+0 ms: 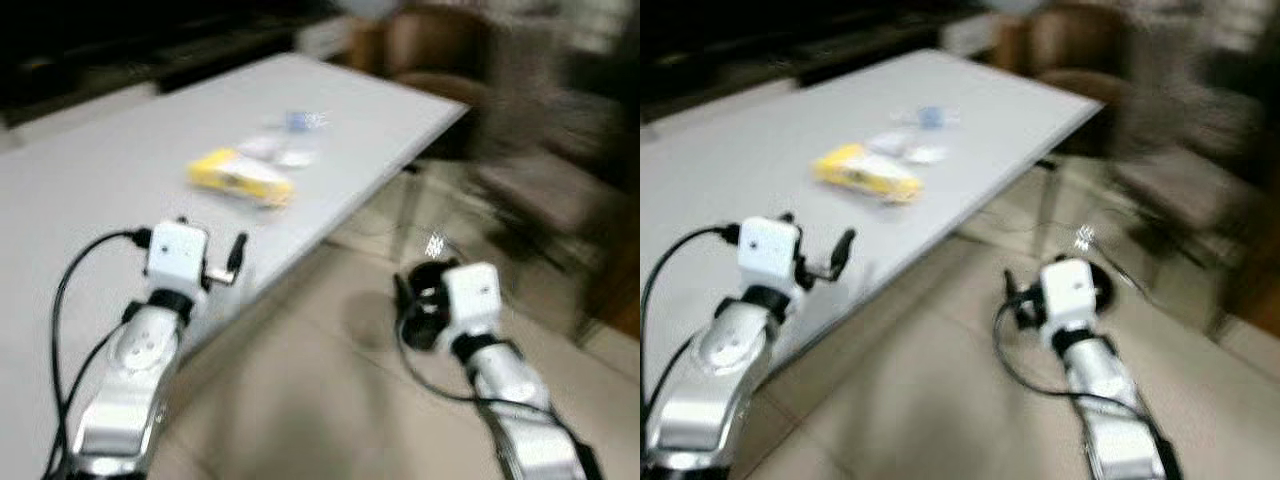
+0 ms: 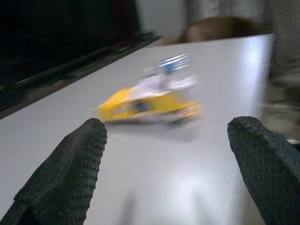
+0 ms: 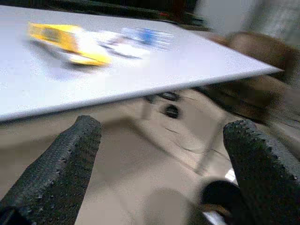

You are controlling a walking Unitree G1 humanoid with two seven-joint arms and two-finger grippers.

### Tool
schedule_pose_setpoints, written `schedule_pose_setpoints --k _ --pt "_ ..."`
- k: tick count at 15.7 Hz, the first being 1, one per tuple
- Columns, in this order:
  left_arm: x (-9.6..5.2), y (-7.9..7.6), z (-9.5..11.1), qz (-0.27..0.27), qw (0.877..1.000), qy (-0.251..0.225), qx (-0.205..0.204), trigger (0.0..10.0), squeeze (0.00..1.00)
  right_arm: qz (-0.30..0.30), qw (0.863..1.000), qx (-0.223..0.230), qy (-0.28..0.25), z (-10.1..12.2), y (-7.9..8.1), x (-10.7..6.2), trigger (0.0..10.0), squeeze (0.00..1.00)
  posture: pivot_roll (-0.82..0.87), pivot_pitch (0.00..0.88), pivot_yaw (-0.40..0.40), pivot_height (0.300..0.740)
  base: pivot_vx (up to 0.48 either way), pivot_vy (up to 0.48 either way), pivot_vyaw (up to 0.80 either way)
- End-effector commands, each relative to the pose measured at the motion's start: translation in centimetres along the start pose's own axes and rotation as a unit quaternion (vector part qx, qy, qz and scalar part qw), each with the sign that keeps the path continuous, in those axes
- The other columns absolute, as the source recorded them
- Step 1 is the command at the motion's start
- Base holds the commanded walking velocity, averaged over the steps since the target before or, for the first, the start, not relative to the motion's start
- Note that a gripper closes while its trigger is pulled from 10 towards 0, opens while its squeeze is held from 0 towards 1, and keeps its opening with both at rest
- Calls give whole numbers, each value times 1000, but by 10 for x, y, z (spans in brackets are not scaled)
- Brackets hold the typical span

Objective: Picking trash to rubbish bin

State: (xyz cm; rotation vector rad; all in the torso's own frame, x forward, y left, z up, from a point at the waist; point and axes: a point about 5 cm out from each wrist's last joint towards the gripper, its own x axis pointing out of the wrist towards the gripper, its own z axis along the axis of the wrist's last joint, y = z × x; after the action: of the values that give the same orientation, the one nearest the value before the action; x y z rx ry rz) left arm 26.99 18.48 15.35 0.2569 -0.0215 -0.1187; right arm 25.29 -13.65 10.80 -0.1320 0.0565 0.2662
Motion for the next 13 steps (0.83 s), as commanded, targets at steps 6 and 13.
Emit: schedule_pose_setpoints --k 6,13 --pt "7 0 1 -25 1000 -5 11 10000 0 -5 1000 -2 3 -2 -4 -1 10000 0 -31 0 -19 740 367 0 0" --pt "19 -3 7 -67 997 -21 29 10000 0 -11 1000 16 8 -4 -4 -3 10000 0 -35 0 -10 740 362 0 0"
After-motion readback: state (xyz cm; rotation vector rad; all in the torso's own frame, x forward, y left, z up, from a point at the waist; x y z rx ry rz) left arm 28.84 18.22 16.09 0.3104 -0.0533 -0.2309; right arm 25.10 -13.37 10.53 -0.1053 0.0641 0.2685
